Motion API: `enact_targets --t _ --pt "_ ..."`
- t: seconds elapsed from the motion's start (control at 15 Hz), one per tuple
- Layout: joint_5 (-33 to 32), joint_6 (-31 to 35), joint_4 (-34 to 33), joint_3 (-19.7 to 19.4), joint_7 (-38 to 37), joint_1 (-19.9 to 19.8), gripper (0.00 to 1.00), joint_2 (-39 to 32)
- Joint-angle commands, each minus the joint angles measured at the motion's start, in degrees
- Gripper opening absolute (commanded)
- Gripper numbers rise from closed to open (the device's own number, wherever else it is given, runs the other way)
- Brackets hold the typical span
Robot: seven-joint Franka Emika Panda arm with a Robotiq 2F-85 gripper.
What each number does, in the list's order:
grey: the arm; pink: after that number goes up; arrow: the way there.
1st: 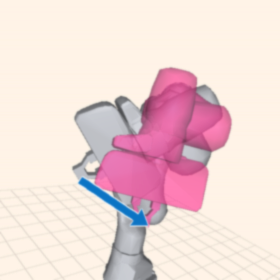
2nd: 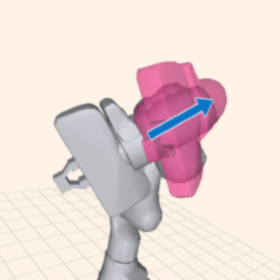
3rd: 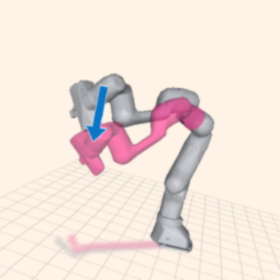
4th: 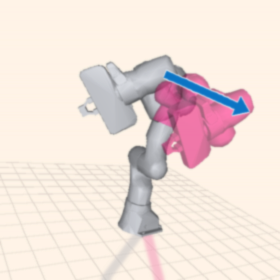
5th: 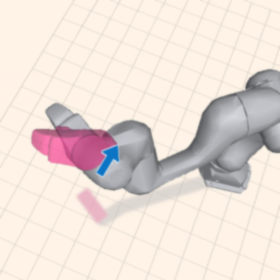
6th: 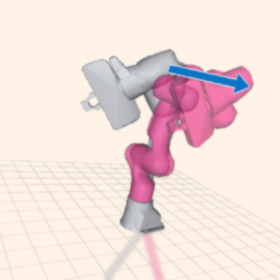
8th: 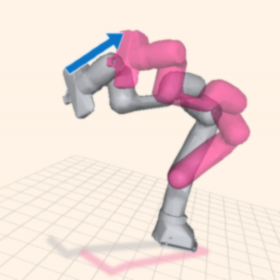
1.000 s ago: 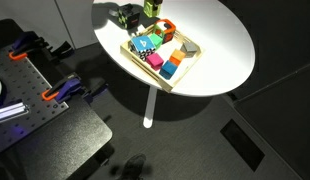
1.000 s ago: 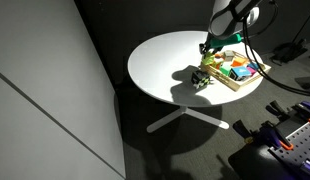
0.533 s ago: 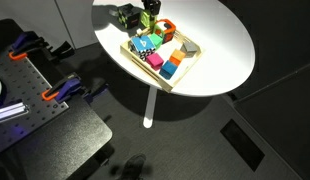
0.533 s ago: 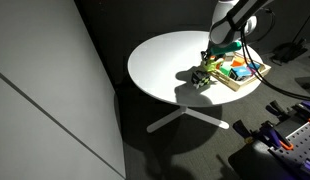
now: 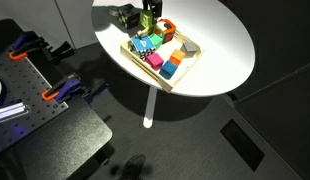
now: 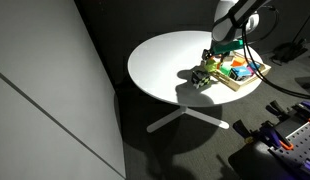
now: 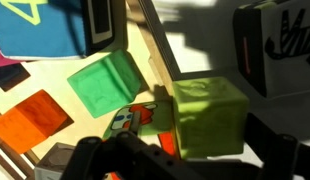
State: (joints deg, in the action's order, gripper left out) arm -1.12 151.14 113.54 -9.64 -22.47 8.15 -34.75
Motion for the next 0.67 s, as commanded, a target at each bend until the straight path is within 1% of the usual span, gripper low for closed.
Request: enact_targets --t 0.0,0.13,0.4,0.6 --pt "1.6 -5.6 0.3 1.4 1.1 -2.1 1.0 3.9" --pt "2.9 -7.0 0.5 2.4 1.7 -3.3 1.0 5.6" --pt "5.6 -6.8 0.8 4.4 2.5 -5.1 1.0 8.5" --pt "5.6 -11.0 0.6 4.5 1.7 -5.3 1.0 10.1"
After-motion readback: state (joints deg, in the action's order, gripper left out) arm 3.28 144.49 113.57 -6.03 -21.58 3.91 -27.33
